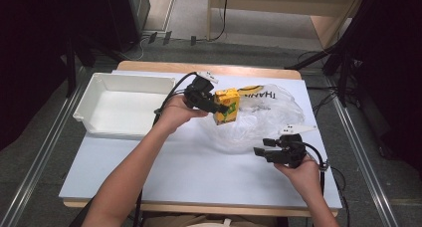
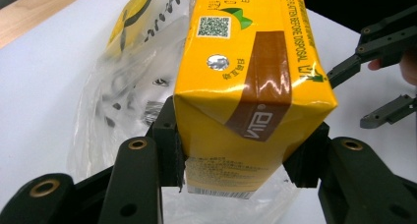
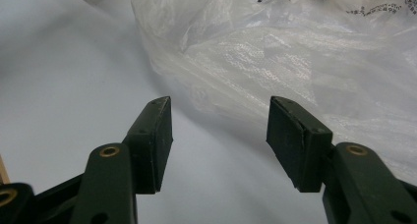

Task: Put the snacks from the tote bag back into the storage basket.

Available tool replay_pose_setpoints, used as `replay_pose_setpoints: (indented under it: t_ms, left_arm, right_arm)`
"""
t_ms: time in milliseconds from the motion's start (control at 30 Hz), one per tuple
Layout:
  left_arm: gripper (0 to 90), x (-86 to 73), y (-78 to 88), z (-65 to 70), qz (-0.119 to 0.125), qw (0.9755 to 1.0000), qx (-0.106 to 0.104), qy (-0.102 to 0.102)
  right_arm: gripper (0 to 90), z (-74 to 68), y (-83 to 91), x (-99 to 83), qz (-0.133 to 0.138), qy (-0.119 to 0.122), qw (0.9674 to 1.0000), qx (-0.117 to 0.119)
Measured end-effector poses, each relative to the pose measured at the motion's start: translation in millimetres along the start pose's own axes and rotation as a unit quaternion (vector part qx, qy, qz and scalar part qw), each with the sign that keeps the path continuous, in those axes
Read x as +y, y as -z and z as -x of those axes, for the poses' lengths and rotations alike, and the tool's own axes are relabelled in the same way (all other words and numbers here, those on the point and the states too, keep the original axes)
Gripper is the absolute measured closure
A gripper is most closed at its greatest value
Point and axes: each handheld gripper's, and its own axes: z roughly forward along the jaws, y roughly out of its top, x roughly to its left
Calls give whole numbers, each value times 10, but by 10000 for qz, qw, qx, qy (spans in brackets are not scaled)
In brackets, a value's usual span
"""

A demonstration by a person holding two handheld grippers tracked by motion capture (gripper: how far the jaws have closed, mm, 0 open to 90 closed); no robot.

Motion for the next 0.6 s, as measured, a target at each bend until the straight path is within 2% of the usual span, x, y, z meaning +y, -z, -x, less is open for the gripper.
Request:
replay_pose_setpoints:
  t_ms: [67, 167, 367, 500, 600]
  left_arm:
    - [525, -21, 45, -20, 35, 9999, -34, 105]
    - [525, -31, 80, -23, 19, 10000, 14, 62]
    - [525, -58, 213, -46, 127, 9998, 93, 112]
    - [525, -90, 243, -76, 144, 9997, 149, 163]
    - [525, -107, 260, -81, 110, 9997, 168, 121]
  right_arm:
    - [440, -8, 5, 3, 5, 12, 10000, 10]
    - [440, -18, 11, 4, 10, 23, 10000, 16]
    - [441, -25, -6, 13, -8, 74, 10000, 37]
    - [441, -39, -7, 17, -6, 80, 10000, 49]
    - [440, -39, -9, 18, -3, 85, 10000, 48]
